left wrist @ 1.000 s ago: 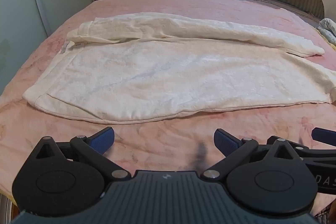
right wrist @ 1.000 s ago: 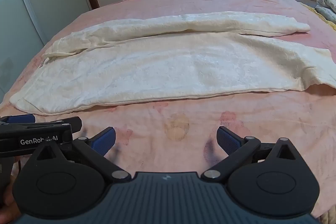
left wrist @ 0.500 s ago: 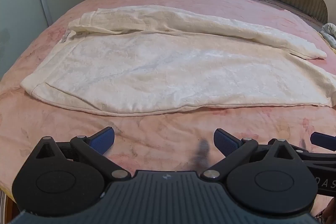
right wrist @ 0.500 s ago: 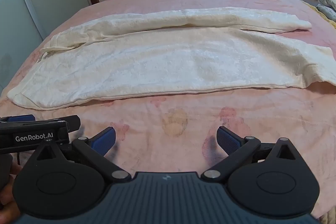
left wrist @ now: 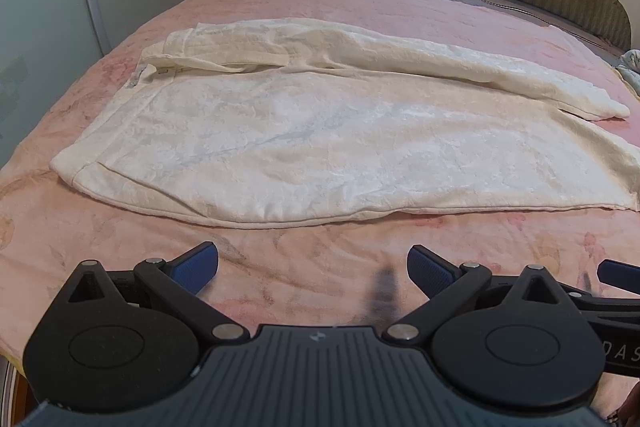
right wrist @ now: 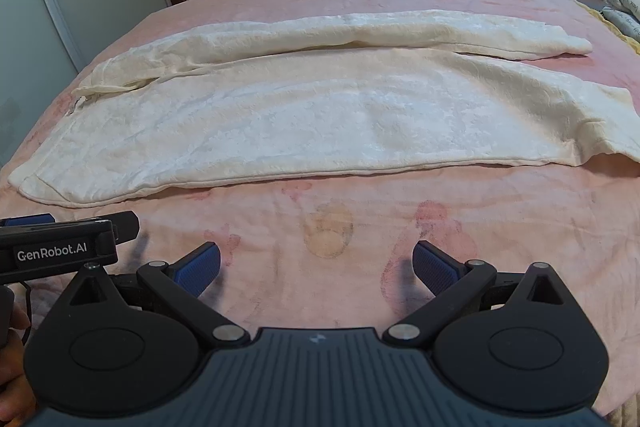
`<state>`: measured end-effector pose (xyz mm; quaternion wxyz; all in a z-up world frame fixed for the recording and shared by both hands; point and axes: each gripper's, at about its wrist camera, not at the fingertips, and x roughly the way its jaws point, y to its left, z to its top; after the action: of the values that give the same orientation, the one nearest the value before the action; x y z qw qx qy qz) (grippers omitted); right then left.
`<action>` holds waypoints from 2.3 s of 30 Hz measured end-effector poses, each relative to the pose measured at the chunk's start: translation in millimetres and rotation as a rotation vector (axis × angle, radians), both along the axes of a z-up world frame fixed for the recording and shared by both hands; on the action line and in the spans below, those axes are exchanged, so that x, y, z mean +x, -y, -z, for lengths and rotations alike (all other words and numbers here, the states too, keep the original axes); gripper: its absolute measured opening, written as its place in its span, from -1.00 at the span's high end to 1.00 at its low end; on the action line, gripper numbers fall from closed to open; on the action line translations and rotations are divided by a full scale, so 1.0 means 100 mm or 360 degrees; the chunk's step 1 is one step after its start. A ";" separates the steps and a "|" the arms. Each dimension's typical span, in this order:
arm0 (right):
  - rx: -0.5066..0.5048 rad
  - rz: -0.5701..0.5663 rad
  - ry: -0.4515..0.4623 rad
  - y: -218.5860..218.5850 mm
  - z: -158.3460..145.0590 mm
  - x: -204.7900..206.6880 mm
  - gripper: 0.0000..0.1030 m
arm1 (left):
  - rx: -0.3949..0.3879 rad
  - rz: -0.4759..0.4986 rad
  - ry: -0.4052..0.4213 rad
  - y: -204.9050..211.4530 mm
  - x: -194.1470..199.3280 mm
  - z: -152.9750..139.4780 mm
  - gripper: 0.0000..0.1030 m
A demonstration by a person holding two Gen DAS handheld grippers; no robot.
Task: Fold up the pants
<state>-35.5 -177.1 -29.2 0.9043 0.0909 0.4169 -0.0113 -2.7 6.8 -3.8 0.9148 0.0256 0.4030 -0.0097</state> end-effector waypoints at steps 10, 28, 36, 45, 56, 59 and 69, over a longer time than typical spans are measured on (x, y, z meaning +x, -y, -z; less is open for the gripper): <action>0.0011 0.0001 -0.0004 0.01 0.01 0.01 -1.00 | 0.0006 0.0009 -0.0014 -0.01 0.01 0.01 -0.98; 0.0038 -0.0007 -0.0016 0.01 0.02 0.04 -1.00 | 0.0019 -0.0001 -0.0053 -0.02 0.06 0.04 -0.98; 0.0049 -0.0013 -0.0018 0.02 0.03 0.04 -1.00 | 0.0016 -0.0002 -0.0065 -0.02 0.07 0.06 -0.98; 0.0058 -0.0017 -0.0017 0.02 0.04 0.04 -1.00 | 0.0014 0.0001 -0.0077 -0.01 0.08 0.07 -0.98; 0.0060 -0.0100 0.0102 0.02 -0.06 0.06 -1.00 | -0.0011 0.0010 0.0013 -0.06 0.06 -0.02 -0.97; -0.0071 -0.0249 0.0351 -0.02 -0.29 0.18 -1.00 | 0.0068 -0.0001 0.0147 -0.07 0.10 -0.16 -0.98; -0.0213 -0.1035 0.0582 -0.32 -0.56 1.63 -1.00 | 0.0142 -0.0082 0.0212 -0.36 0.63 -0.32 -0.99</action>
<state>127.3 -145.4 26.6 0.9241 -0.1050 0.2540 0.2656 60.0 43.1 28.5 0.9374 0.0566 0.3419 0.0336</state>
